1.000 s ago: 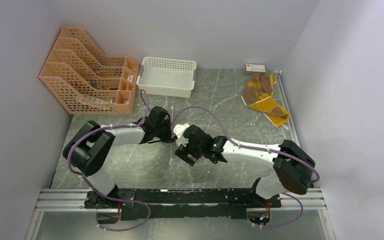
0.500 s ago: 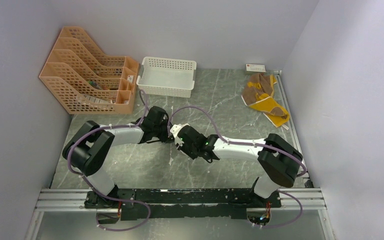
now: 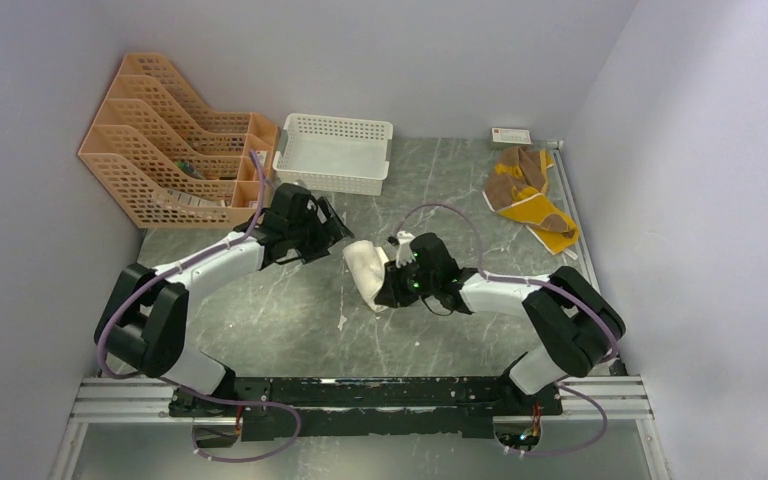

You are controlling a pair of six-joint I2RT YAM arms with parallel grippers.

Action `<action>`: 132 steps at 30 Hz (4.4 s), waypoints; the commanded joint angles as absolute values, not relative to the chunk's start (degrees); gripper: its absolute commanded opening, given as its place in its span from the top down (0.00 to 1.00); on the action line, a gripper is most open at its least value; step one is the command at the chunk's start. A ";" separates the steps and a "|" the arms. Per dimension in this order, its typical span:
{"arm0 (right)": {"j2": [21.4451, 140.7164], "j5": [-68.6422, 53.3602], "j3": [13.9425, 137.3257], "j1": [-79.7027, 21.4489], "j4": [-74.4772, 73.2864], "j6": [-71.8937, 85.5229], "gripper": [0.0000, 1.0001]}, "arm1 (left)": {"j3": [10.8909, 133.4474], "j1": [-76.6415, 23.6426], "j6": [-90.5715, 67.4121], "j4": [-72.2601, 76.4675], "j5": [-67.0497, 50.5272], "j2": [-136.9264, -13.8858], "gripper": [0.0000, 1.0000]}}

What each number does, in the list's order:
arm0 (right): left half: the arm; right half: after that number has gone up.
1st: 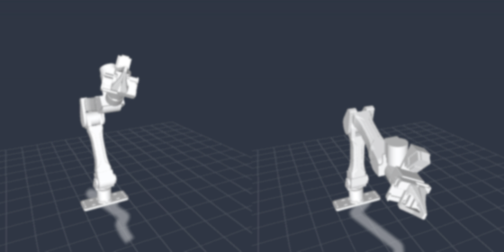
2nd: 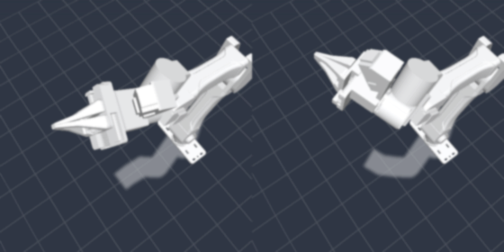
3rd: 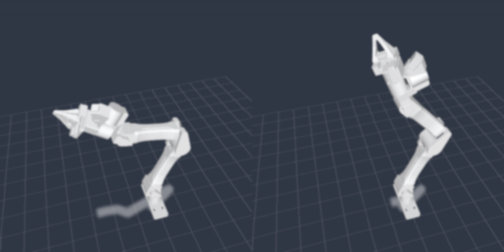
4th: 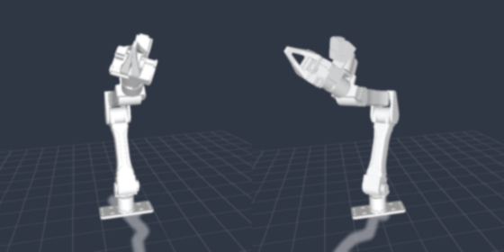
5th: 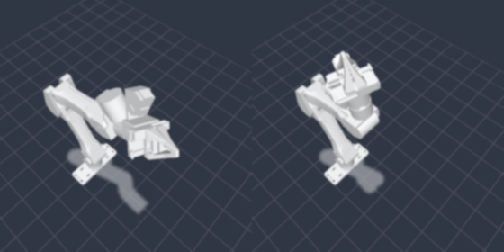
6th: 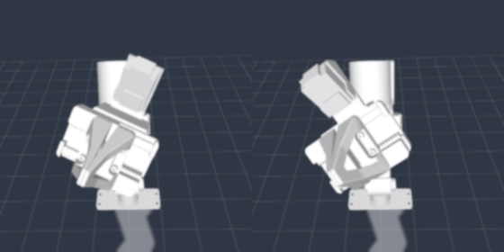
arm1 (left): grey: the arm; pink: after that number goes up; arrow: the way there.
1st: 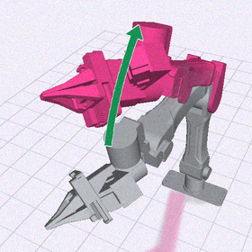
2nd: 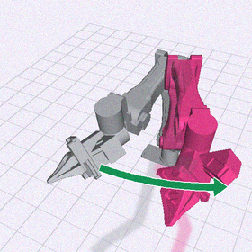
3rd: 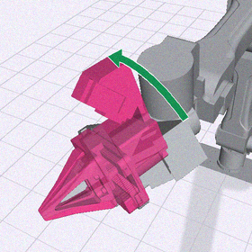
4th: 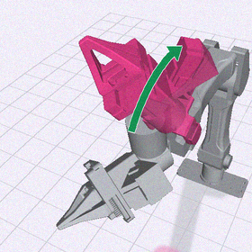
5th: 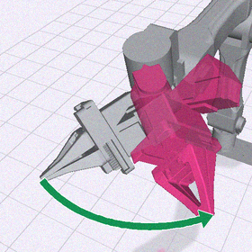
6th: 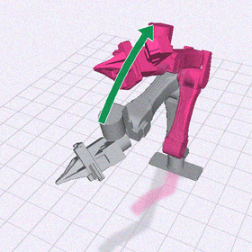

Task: Roll the towels
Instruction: Roll the towel at the center of the board, then pick up the towel at the center of the board, then place the towel in the bin.

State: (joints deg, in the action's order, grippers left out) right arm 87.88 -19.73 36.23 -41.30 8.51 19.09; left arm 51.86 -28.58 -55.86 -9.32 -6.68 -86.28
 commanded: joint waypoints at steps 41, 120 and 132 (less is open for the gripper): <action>91.26 -30.09 23.38 -36.65 33.27 43.43 0.91 | 27.68 -29.70 -60.06 31.65 -18.52 -88.85 0.01; 50.66 0.48 33.03 -33.05 -10.43 22.27 0.00 | 136.13 -15.90 -1.23 -23.25 -11.23 -135.04 0.59; 54.77 -0.87 33.92 -32.96 -9.80 22.15 0.00 | 138.87 -7.49 -5.12 -22.35 -25.80 -146.77 0.59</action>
State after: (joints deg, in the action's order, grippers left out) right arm 53.43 0.30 32.27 -33.41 -10.98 22.85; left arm 137.38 -8.19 -4.34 -25.34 -20.53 -146.96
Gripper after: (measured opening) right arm 0.999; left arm 0.418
